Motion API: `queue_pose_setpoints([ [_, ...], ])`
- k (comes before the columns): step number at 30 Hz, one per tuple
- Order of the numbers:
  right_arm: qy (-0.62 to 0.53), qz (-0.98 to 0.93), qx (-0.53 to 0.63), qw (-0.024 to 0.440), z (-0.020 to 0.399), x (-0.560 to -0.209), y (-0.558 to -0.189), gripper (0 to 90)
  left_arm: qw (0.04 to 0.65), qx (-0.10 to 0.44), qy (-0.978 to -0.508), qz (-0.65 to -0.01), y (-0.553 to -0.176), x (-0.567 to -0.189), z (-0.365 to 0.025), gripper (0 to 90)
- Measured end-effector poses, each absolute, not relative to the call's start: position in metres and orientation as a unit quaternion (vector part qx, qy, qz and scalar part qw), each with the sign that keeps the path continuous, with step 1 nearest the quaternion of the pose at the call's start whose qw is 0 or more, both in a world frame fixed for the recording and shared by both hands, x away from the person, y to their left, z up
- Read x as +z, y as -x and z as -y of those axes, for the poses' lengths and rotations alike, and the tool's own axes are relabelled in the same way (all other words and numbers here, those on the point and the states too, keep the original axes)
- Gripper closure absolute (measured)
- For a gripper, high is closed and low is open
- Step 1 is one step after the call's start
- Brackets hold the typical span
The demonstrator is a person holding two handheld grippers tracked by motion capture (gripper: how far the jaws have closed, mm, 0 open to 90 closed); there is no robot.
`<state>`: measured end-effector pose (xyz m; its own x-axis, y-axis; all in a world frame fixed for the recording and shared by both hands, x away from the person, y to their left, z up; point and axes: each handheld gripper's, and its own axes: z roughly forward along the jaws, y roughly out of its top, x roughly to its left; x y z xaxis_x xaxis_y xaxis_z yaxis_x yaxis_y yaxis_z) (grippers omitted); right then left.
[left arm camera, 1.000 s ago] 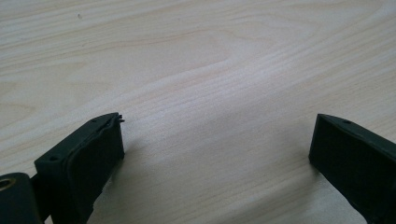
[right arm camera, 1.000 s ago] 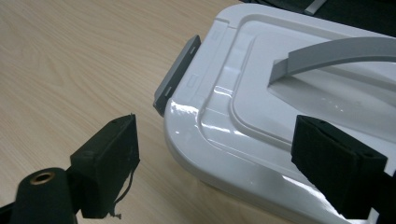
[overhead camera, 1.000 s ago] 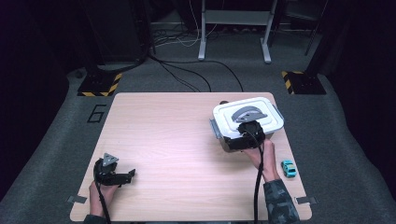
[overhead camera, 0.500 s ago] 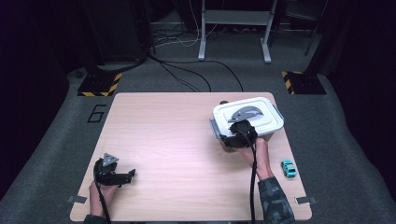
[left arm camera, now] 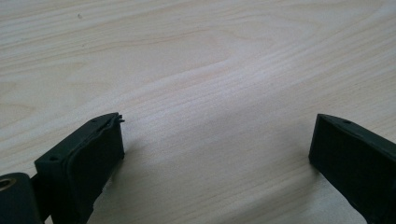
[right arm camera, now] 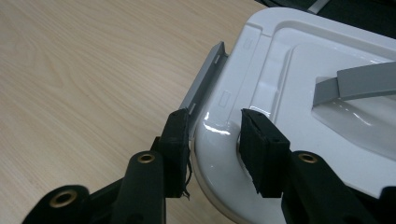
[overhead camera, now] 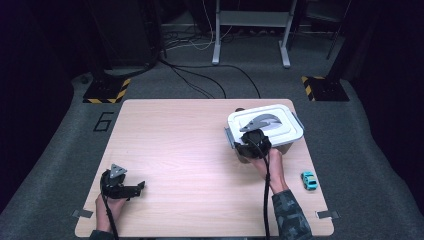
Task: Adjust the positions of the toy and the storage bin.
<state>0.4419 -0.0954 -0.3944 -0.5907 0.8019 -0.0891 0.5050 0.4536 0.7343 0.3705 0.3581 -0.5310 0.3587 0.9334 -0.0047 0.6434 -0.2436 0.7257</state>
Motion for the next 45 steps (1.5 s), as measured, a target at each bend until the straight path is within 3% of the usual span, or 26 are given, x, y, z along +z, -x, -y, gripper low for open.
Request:
queue_pose_setpoints([
  [22, -0.394, -0.827, 0.342, 0.209, 0.064, -0.394, -0.452, 60.2, 0.328, 0.224, -0.756, -0.521, -0.371, -0.531, -0.358, 3.0],
  [26, -0.396, -0.829, 0.341, 0.200, 0.065, -0.393, -0.452, 53.8, 0.327, 0.223, -0.757, -0.520, -0.371, -0.531, -0.358, 3.0],
  [37, -0.420, -0.797, 0.369, 0.228, 0.132, -0.371, -0.430, 35.5, 0.327, 0.223, -0.756, -0.521, -0.371, -0.531, -0.358, 3.0],
  [45, -0.487, -0.746, 0.370, 0.262, 0.201, -0.369, -0.427, 39.3, 0.329, 0.225, -0.755, -0.521, -0.371, -0.532, -0.357, 3.0],
])
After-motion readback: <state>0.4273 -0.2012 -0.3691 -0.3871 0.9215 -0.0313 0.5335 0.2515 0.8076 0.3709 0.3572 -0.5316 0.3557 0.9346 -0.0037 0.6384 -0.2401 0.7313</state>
